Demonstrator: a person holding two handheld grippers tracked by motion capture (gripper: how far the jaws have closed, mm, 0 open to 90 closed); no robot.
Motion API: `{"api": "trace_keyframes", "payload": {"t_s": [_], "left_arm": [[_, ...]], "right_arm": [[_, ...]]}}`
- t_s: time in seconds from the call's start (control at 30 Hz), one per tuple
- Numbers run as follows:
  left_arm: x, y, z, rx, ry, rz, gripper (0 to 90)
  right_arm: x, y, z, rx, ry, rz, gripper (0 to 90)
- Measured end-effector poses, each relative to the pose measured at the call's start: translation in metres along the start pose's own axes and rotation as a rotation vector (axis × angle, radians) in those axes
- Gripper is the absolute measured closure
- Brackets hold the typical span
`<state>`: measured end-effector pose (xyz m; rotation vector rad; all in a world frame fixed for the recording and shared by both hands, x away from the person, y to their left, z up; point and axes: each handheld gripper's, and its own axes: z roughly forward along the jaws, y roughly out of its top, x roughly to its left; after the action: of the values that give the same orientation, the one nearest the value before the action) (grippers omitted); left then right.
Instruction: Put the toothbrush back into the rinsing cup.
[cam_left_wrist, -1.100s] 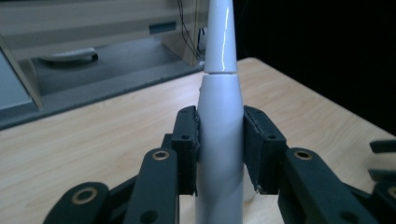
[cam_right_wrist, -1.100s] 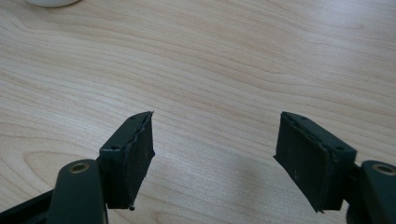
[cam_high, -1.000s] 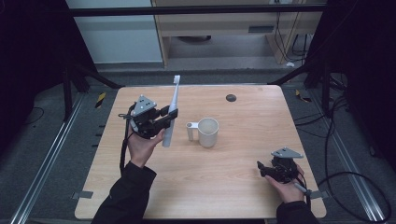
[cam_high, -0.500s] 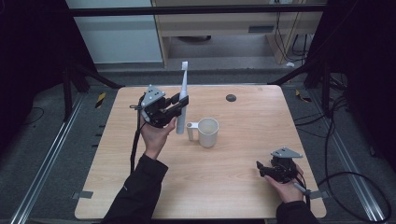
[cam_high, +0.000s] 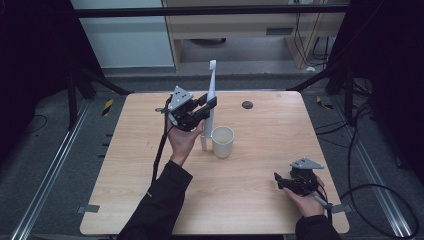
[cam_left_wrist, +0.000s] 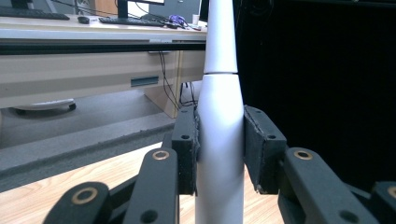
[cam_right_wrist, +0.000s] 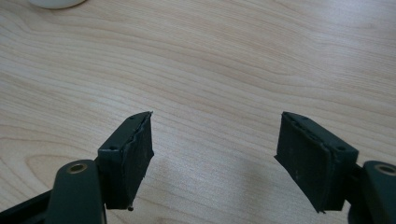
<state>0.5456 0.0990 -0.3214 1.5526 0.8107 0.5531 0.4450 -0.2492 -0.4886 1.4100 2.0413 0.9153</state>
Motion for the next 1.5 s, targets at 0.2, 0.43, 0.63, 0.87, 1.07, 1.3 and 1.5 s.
{"api": "trace_keyframes", "payload": {"t_s": [0.2,0.43,0.63,0.87,1.07,1.3,1.5], "left_arm": [[-0.004,-0.005,0.017,-0.008,-0.017,-0.011,66.7],[-0.007,-0.016,0.037,0.01,-0.018,-0.015,66.7],[-0.005,-0.026,0.049,0.033,-0.018,-0.028,66.7],[-0.004,-0.036,0.057,0.053,-0.005,-0.021,66.7],[-0.005,-0.042,0.061,0.059,0.005,-0.009,66.7],[-0.004,-0.054,0.064,0.088,0.013,-0.011,66.7],[-0.005,-0.066,0.067,0.116,0.014,-0.009,66.7]], "right_arm": [[-0.001,0.0,0.001,-0.005,0.0,-0.004,26.6],[-0.002,-0.001,0.001,-0.01,0.001,-0.002,26.5],[-0.002,-0.001,0.001,-0.006,0.005,-0.005,26.4],[-0.002,-0.002,0.001,-0.006,0.005,-0.005,26.4],[-0.001,-0.002,0.001,-0.005,0.005,-0.006,26.4],[-0.001,-0.002,0.001,-0.002,0.005,-0.007,26.4],[-0.001,-0.002,0.001,-0.003,0.004,-0.007,26.4]]}}
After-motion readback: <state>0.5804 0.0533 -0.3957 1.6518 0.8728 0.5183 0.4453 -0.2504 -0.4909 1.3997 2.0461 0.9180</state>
